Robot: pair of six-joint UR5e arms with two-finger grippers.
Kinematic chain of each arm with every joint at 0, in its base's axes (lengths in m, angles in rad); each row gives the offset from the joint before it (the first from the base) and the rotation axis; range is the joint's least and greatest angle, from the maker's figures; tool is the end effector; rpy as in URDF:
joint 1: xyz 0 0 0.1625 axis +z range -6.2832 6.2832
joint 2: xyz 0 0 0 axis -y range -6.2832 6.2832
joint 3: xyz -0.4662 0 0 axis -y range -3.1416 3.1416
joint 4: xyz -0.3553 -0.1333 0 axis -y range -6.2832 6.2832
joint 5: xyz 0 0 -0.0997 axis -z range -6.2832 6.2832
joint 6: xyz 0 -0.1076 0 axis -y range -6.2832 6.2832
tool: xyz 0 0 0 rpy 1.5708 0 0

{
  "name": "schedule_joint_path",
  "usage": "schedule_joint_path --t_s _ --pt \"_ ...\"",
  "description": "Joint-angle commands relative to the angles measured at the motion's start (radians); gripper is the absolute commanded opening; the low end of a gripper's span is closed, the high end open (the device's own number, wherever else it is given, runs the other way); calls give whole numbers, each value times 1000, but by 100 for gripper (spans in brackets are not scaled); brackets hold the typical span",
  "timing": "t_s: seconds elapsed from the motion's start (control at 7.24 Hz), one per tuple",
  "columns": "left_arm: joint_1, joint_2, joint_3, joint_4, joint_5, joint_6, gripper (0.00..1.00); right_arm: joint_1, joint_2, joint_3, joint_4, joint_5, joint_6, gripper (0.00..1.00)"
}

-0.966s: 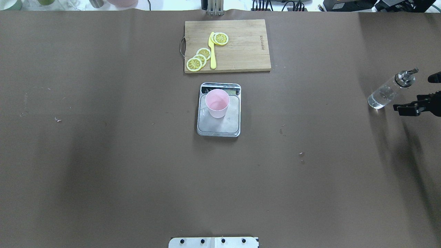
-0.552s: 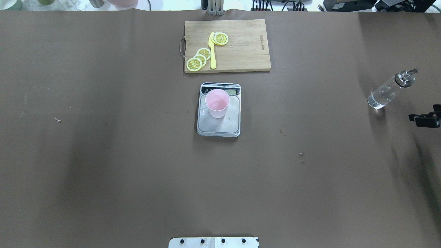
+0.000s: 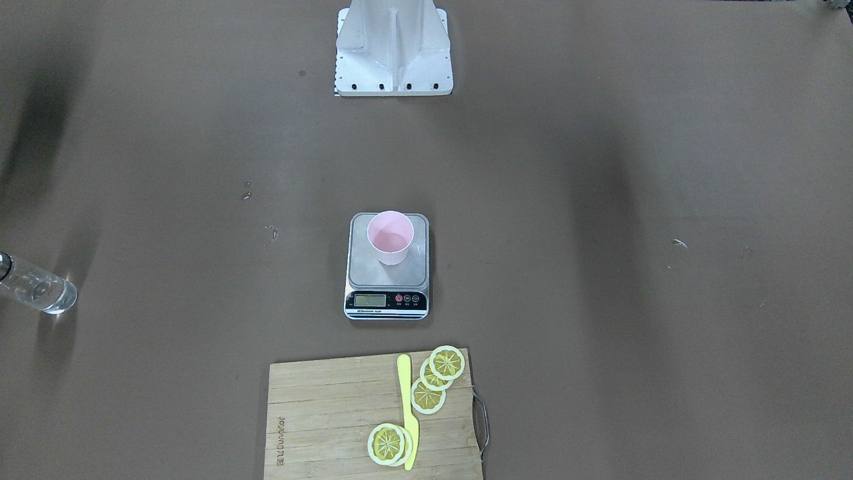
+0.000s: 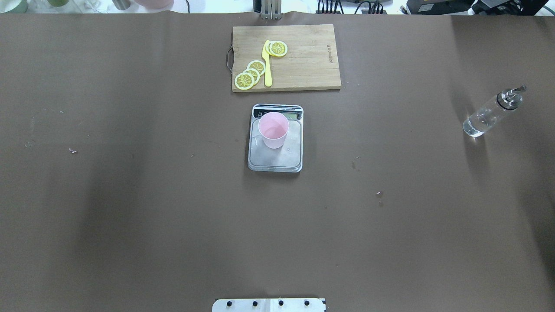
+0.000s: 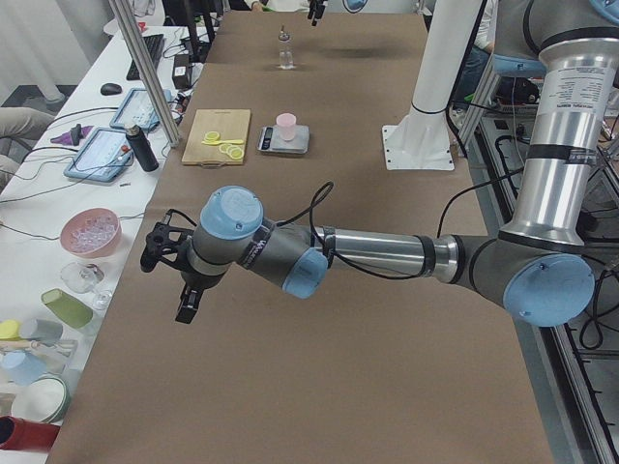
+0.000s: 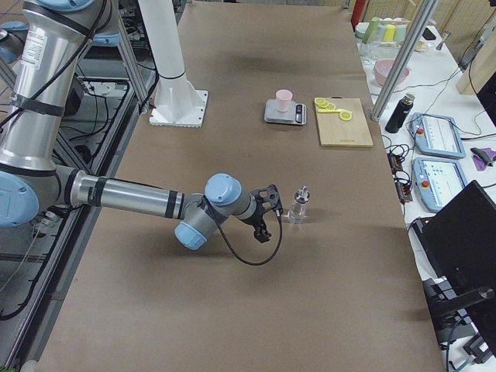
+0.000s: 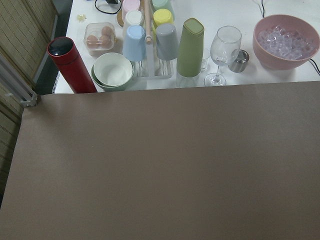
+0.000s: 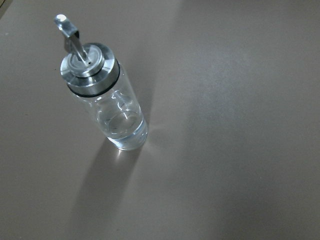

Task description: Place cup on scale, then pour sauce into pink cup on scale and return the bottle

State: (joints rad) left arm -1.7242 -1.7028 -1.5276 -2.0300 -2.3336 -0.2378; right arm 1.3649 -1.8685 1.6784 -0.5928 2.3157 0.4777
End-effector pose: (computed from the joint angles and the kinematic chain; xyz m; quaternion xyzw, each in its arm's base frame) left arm -0.1409 -0.5255 0.6076 0.2358 0.3686 -0.0749 0.8961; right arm -0.0101 -0.3437 0.6604 0.2242 -0.4364 -0.0219 0.8711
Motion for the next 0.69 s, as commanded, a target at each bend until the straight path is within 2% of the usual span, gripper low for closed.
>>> schedule_joint_path --t_s 0.0,0.28,0.41,0.55 --pt "0 9 -3 1 -7 -1 98 110 72 36 -309 83 -141 100" --pt "0 14 -3 1 -9 0 98 173 210 37 -657 82 -322 100" --pt "0 20 -2 1 -9 0 98 186 288 37 -802 71 -355 100" --pt "0 22 0 4 -9 0 98 178 328 31 -868 64 -356 100"
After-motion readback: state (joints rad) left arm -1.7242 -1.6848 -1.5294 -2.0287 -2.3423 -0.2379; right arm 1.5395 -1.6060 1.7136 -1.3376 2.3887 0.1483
